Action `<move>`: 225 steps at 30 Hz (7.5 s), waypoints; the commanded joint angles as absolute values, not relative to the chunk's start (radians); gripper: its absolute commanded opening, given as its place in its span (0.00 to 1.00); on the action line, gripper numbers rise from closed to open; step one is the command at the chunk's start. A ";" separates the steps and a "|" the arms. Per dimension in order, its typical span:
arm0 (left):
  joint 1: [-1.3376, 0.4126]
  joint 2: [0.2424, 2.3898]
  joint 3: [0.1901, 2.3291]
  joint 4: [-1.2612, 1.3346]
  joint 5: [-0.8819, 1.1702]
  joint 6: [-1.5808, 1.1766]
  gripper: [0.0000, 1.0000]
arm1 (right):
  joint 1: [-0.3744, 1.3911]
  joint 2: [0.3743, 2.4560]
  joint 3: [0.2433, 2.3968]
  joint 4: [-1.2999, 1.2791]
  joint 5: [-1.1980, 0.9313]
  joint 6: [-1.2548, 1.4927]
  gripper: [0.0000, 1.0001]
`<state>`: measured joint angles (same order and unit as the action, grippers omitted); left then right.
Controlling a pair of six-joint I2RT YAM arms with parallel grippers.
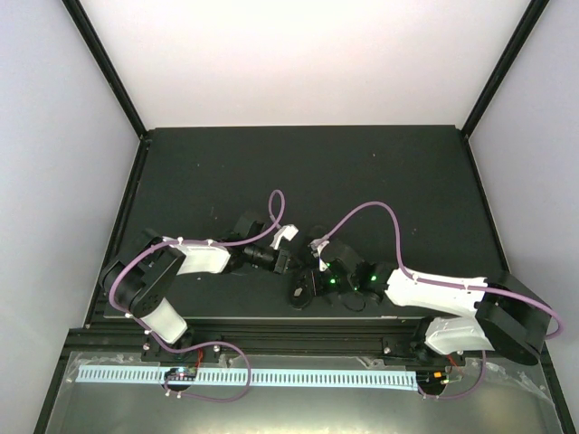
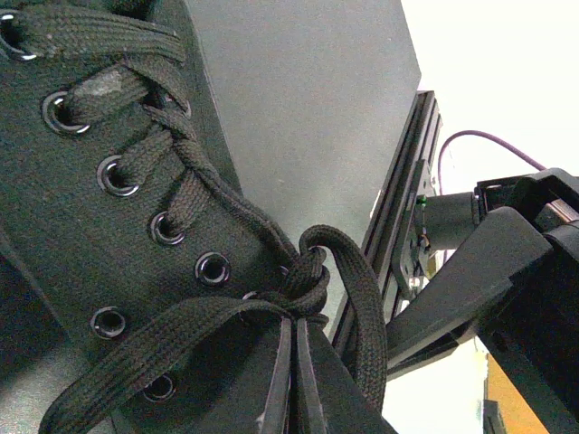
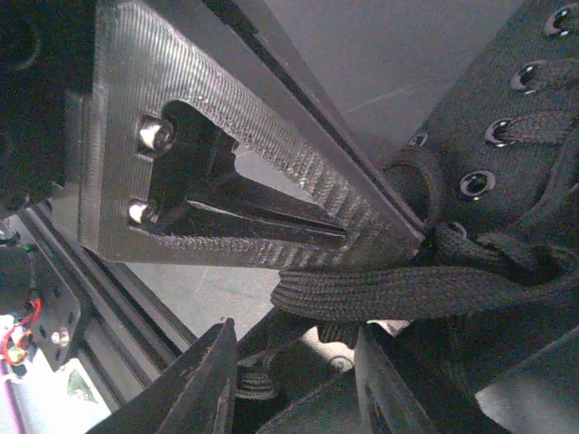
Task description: Tie the shoes
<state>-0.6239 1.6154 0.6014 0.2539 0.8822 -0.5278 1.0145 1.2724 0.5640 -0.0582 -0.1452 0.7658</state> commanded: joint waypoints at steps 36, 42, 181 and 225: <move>-0.525 1.537 0.560 0.209 0.833 -0.460 0.02 | 1.019 1.115 0.547 -0.389 0.103 0.814 0.02; -0.503 1.543 0.545 0.208 0.827 -0.445 0.02 | 1.019 1.110 0.530 -0.396 0.100 0.820 0.02; -0.494 1.547 0.584 0.141 0.895 -0.319 0.34 | 0.627 1.098 0.262 0.235 -0.466 1.007 0.02; -0.596 1.546 0.678 0.194 0.820 -0.346 0.53 | 0.322 1.009 0.242 0.048 -0.497 0.834 0.02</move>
